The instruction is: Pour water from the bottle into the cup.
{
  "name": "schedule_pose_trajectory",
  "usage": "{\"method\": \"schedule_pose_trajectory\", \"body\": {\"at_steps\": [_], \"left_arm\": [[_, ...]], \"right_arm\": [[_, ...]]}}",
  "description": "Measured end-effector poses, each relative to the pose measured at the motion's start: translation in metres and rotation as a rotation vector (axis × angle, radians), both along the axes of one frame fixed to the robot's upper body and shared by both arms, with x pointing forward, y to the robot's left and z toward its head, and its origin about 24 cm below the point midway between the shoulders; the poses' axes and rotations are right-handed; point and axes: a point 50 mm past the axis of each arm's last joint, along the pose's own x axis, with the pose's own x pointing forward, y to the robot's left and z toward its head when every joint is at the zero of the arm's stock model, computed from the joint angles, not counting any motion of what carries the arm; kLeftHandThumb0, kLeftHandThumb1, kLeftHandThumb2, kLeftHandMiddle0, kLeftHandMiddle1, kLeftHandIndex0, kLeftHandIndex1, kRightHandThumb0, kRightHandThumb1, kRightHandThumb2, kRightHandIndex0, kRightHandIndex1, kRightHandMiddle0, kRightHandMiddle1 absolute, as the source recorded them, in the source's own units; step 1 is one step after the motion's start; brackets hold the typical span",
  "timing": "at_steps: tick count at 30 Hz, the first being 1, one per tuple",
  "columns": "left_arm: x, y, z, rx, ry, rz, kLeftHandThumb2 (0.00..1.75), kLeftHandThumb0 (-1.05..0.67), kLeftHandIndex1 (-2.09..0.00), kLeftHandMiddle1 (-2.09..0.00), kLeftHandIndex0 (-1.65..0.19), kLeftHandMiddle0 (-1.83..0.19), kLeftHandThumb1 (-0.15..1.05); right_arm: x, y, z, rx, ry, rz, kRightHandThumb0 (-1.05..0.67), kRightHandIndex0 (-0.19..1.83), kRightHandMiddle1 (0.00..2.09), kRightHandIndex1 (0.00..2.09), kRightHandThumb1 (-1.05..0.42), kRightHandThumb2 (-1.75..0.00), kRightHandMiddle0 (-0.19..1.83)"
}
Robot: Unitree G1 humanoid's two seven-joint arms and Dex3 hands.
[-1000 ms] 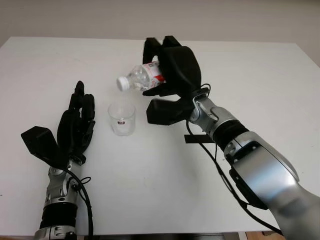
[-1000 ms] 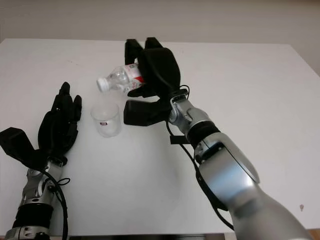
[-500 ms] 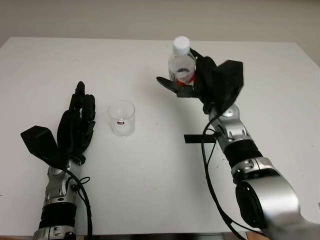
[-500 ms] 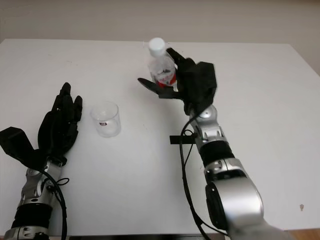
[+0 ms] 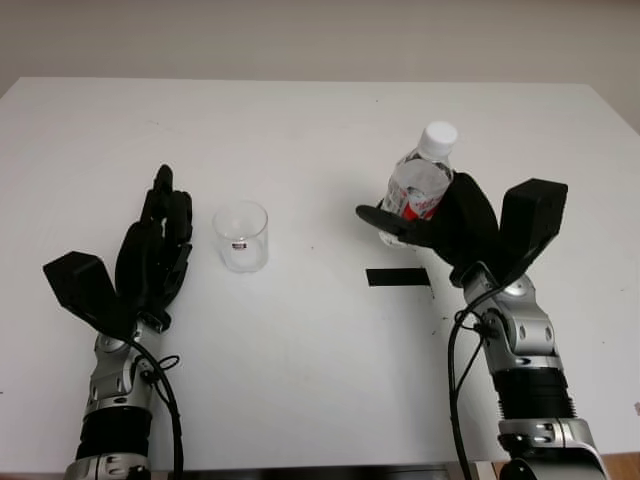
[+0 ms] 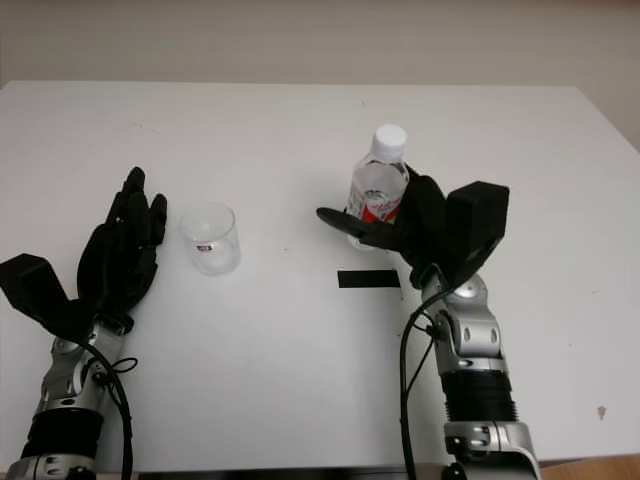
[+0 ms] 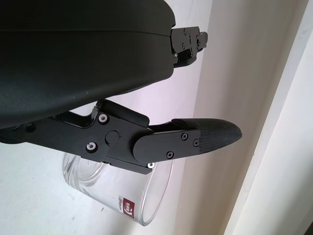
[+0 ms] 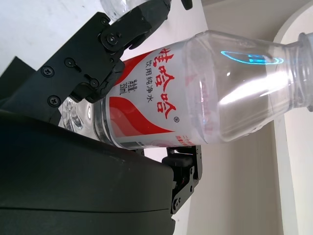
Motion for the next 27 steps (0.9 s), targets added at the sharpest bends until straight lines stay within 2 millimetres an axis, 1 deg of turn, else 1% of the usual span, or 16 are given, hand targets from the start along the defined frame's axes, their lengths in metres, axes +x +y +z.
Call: {"method": "schedule_pose_trajectory", "body": {"at_steps": [4, 8, 17, 20, 22, 27], "left_arm": [[0.0, 0.0, 0.0, -0.001, 0.003, 0.002, 0.49, -0.75, -0.05, -0.05, 0.12, 0.12, 1.05], [-0.001, 0.0, 0.0, -0.001, 0.006, -0.001, 0.49, -0.75, -0.05, -0.05, 0.12, 0.13, 1.05], [-0.004, 0.001, -0.001, 0.0, 0.012, 0.0, 0.49, -0.75, -0.05, -0.06, 0.12, 0.12, 1.05], [-0.004, 0.001, -0.001, 0.0, 0.014, 0.001, 0.49, -0.75, -0.06, -0.06, 0.11, 0.11, 1.05], [-0.005, 0.001, -0.001, -0.001, 0.016, 0.006, 0.48, -0.75, -0.06, -0.06, 0.11, 0.1, 1.05], [-0.005, 0.002, -0.001, -0.005, 0.02, 0.008, 0.48, -0.74, -0.06, -0.06, 0.11, 0.1, 1.05]], "right_arm": [[-0.005, 0.001, -0.001, -0.018, 0.004, 0.006, -0.36, 1.39, 2.09, 2.09, -1.05, -0.31, 0.89], [-0.006, 0.002, -0.003, -0.036, 0.021, 0.007, -0.35, 1.45, 2.09, 2.09, -1.05, -0.32, 0.95], [-0.006, 0.001, -0.014, -0.066, 0.143, 0.012, -0.36, 1.52, 2.09, 2.09, -1.05, -0.32, 1.05], [-0.006, 0.0, -0.018, -0.071, 0.186, -0.012, -0.35, 1.49, 2.09, 2.09, -1.05, -0.3, 1.03], [-0.006, -0.001, -0.019, -0.072, 0.202, -0.025, -0.34, 1.46, 2.09, 2.09, -1.05, -0.3, 0.98], [-0.006, 0.002, -0.021, -0.06, 0.209, -0.04, -0.36, 1.45, 2.09, 2.09, -1.05, -0.3, 0.93]]}}
